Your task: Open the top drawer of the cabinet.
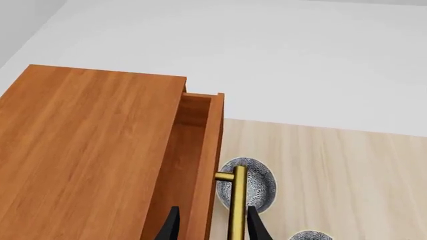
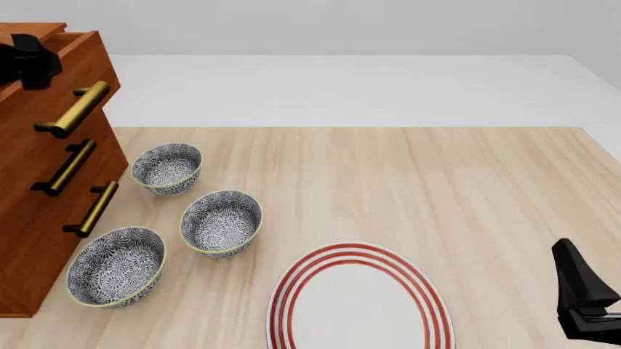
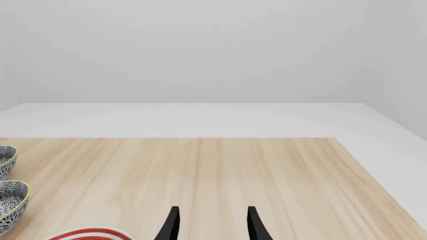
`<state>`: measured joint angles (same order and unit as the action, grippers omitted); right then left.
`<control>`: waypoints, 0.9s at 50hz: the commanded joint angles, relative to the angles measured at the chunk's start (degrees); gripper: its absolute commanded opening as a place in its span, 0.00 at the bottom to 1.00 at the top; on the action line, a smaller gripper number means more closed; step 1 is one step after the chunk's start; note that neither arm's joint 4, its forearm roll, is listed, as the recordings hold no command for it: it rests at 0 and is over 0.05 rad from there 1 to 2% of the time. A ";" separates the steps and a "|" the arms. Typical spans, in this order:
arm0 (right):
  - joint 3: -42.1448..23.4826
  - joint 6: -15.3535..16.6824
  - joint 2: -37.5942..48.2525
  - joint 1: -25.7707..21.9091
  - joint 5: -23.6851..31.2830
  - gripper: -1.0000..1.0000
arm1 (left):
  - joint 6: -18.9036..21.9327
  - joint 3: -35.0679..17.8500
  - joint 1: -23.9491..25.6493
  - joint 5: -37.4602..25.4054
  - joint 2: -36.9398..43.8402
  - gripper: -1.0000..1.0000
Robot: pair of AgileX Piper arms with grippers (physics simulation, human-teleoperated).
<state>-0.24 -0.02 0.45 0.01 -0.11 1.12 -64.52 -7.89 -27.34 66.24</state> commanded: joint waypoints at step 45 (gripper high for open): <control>0.00 -0.01 0.00 -0.01 0.00 1.00 | -0.40 1.04 0.03 2.99 4.57 1.00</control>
<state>-0.24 -0.02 0.44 0.01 -0.11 0.92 -63.57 -7.88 -24.74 69.97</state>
